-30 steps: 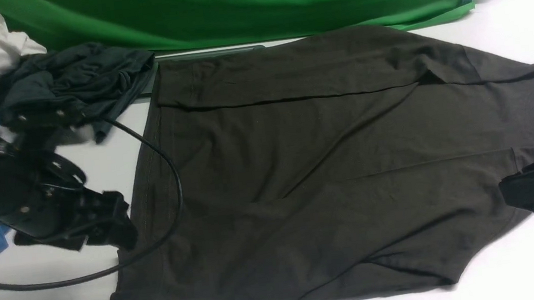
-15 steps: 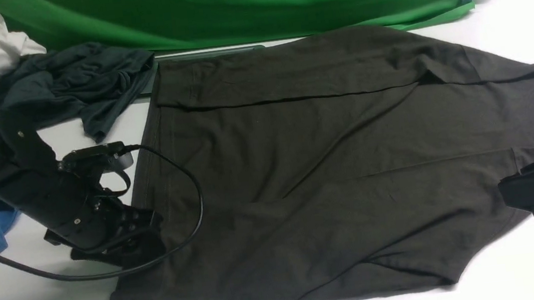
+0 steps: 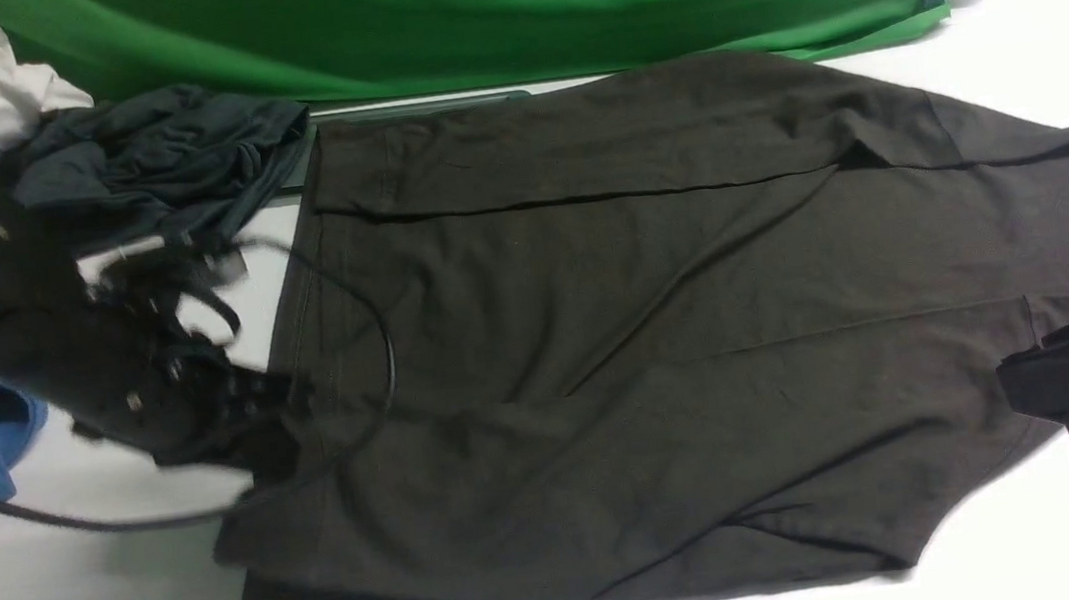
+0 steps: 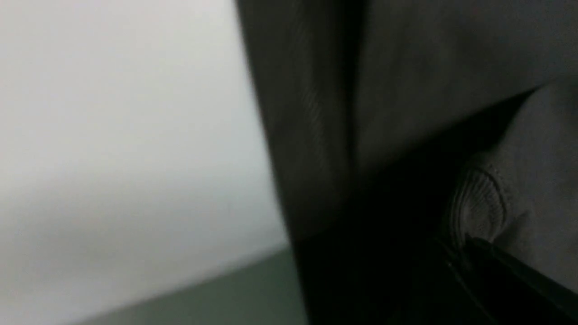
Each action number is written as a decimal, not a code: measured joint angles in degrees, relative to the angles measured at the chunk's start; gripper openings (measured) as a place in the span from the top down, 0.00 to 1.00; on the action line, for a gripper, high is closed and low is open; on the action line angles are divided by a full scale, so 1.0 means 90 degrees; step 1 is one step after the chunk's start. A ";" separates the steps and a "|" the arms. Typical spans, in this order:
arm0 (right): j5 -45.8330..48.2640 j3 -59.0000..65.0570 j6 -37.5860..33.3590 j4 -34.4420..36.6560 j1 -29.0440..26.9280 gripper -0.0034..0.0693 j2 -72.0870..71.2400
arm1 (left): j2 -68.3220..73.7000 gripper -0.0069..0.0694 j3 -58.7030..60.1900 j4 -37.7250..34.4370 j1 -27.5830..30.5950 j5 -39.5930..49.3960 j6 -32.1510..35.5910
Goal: Fold a long-sleeved shirt on a white desktop.
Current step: 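Grasp the left edge of the dark T-shirt lying flat on the table, then fold the left side of the black T-shirt inward over its body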
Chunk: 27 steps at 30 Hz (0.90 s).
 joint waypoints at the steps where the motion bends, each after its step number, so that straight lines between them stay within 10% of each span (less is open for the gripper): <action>1: -0.0007 0.0000 0.0000 -0.0002 0.0000 0.62 0.0000 | -0.0128 0.84 -0.0124 -0.0012 0.0000 0.0002 0.0000; 21: -0.1938 0.0000 -0.0209 -0.0002 0.0000 0.62 0.0000 | 0.1107 0.84 -0.1093 -0.0443 0.0000 -0.2374 0.0215; 27: -0.2352 -0.0006 -0.0550 0.0001 0.0000 0.61 0.0000 | 0.1576 0.67 -0.1093 -0.0301 0.0000 -0.2733 -0.0318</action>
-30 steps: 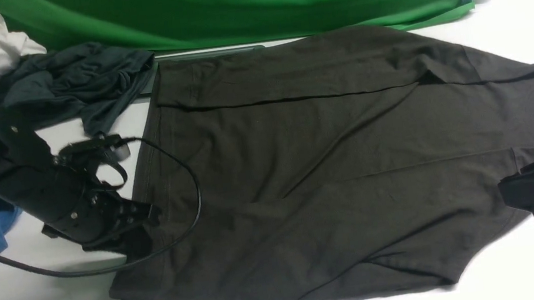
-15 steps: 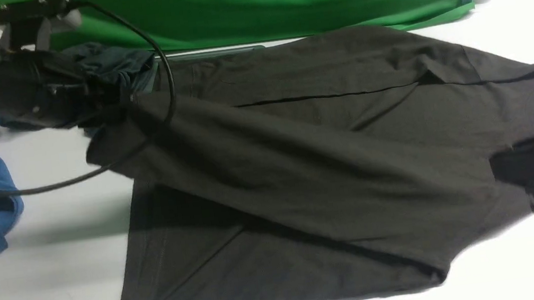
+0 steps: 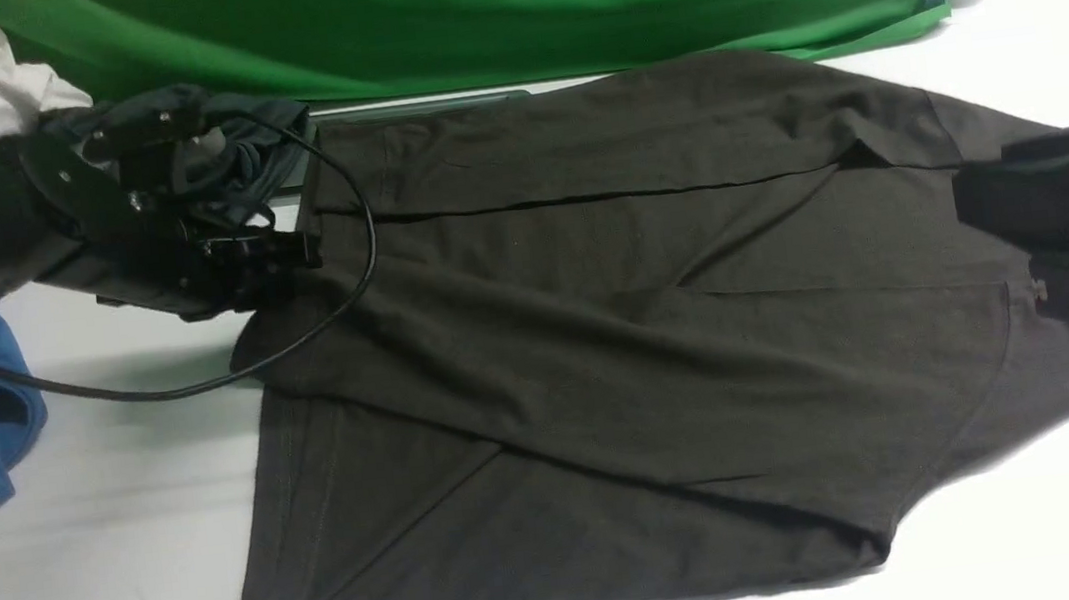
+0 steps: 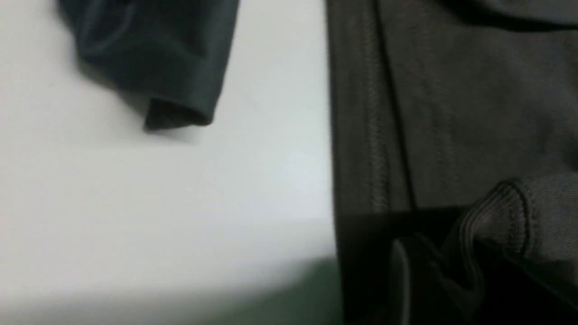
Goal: Fold a long-sleeved shirt on a white desktop.
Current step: 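Fold the left side of the black T-shirt inward over its body, then grab the top left corner of the dark shirt with the left gripper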
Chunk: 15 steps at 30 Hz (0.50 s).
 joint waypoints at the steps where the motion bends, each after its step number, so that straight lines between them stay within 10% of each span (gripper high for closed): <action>1: 0.0000 -0.0007 -0.0016 0.0000 0.0000 0.61 0.0000 | 0.0000 0.66 -0.0008 0.0000 0.0000 -0.0006 -0.0025; 7: 0.0429 -0.0558 -0.0194 0.0000 0.0000 0.55 0.0244 | 0.0031 0.21 -0.0778 0.0146 0.0000 0.0282 -0.0519; 15: 0.0942 -0.1138 -0.0117 0.0152 0.0000 0.55 0.1024 | 0.0930 0.08 -0.2399 -0.0055 0.0000 0.1213 -0.0971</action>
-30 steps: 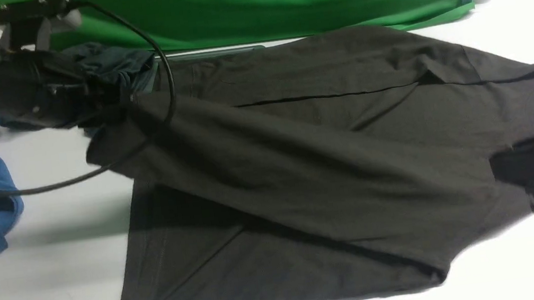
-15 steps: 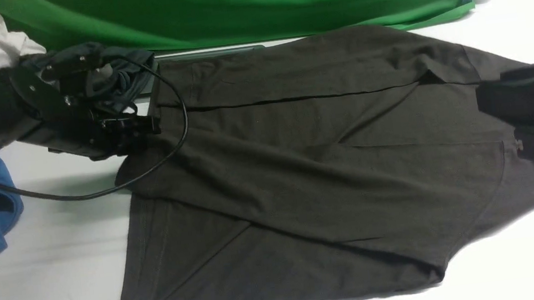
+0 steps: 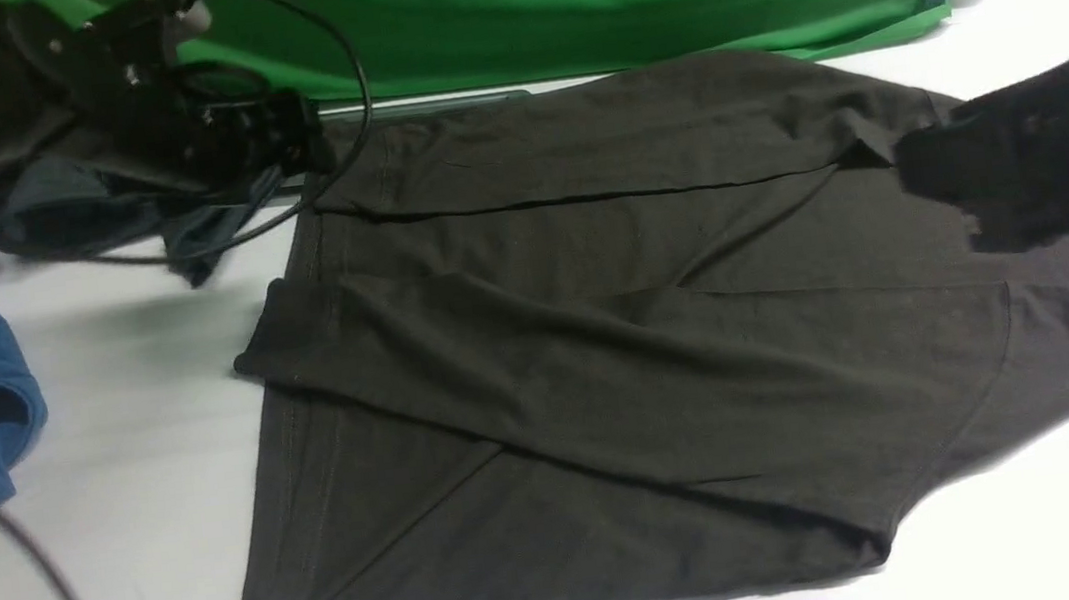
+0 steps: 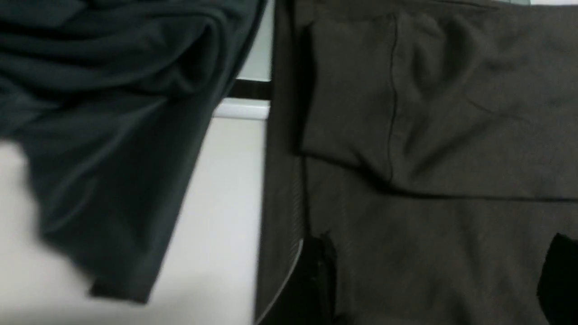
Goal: Fold a long-sleeved shirt on a white desktop.
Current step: 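Grab the top left corner of the dark shirt with the left gripper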
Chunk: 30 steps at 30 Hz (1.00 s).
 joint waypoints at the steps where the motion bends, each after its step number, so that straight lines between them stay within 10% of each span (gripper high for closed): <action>1: 0.0007 -0.0006 0.0000 0.0054 0.0000 0.55 0.0066 | 0.0222 0.08 -0.0204 -0.0041 0.0000 0.0108 -0.0111; 14: 0.0037 -0.0006 0.0000 0.0174 0.0000 0.55 0.0135 | 0.1747 0.28 -0.1385 -0.0425 0.0000 -0.0311 -0.0217; 25: 0.0039 -0.0006 0.0000 0.0177 0.0000 0.55 0.0135 | 0.1879 0.81 -0.1471 -0.0644 0.0000 -0.0780 0.0236; 30: 0.0039 -0.0006 0.0000 0.0177 0.0000 0.55 0.0135 | 0.1879 0.87 -0.1504 -0.0923 0.0000 -0.0666 0.0495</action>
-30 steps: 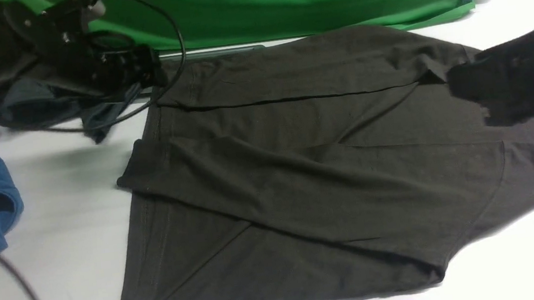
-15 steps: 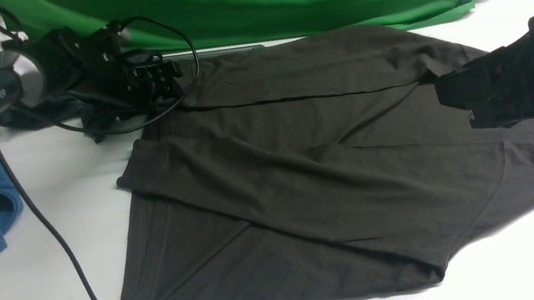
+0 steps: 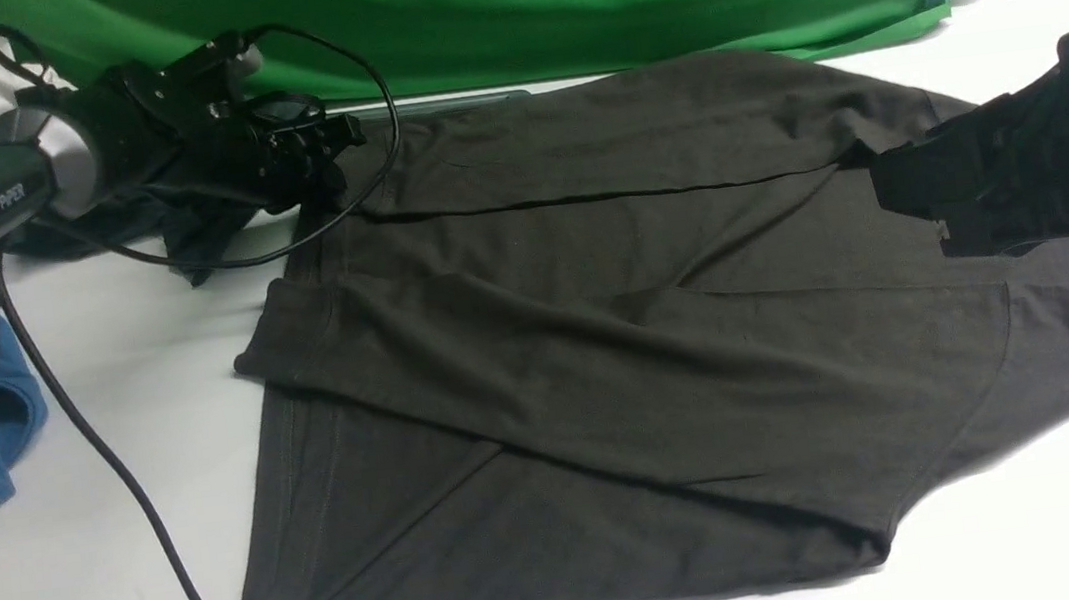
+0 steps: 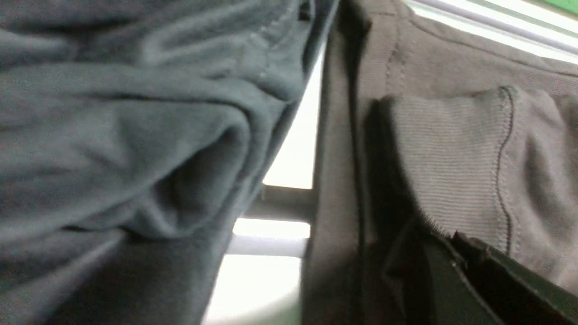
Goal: Fold a long-sleeved shirt on a white desktop.
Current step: 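Grab the top left corner of the dark shirt with the left gripper, then fold the left side of the dark shirt inward over its body with the left gripper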
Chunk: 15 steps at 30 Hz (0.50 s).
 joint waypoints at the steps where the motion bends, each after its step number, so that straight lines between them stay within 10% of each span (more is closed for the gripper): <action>1: 0.0000 0.0000 0.0000 0.0000 0.0000 0.55 0.0000 | 0.0000 0.87 -0.0058 -0.0016 0.0000 0.0154 0.0010; 15: 0.0112 0.0000 0.0006 0.0106 0.0000 0.55 -0.0006 | -0.1567 0.87 -0.0100 0.1020 0.0000 0.2410 -0.0543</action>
